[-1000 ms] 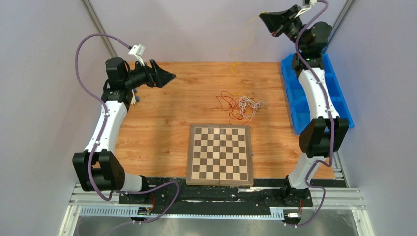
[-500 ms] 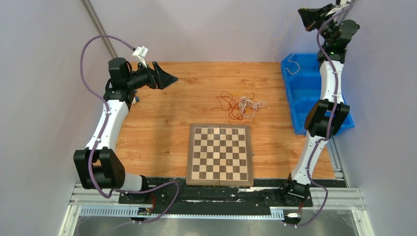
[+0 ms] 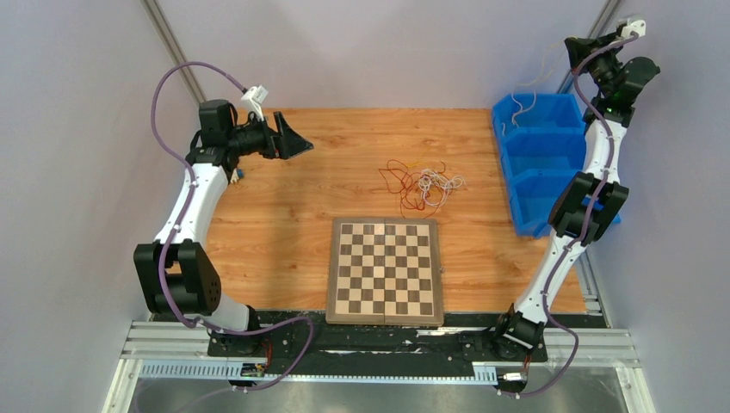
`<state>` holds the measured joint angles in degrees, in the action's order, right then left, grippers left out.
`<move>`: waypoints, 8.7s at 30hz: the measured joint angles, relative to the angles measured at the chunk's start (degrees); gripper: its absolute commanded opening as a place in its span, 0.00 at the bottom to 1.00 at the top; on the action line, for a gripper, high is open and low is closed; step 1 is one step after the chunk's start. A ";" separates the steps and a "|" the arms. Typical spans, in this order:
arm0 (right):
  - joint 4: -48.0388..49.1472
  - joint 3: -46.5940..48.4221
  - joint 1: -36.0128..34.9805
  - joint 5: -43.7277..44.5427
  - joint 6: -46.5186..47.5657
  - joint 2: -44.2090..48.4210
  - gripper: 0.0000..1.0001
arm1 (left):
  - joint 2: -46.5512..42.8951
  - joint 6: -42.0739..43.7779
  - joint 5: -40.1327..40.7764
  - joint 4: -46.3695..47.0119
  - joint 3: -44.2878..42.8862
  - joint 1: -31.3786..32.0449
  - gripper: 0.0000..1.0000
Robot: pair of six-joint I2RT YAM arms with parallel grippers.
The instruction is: Untangle the cables
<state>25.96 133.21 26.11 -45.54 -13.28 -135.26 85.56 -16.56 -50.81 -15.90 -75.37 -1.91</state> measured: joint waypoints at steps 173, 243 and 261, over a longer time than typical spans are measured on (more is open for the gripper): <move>-58.73 -18.58 -20.48 31.43 77.50 0.39 0.68 | 4.68 8.39 4.55 -5.77 -1.92 4.96 1.00; -25.42 -3.96 -2.19 18.69 -5.55 -0.76 0.00 | 7.15 7.87 4.39 -6.64 -1.95 4.96 1.00; -37.42 -10.64 -2.32 37.97 17.57 1.22 0.92 | 7.26 6.62 4.37 -6.78 -1.95 4.96 1.00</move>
<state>-11.46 122.56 23.79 -7.57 4.29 -134.04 92.82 -9.93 -46.44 -22.68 -77.32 3.05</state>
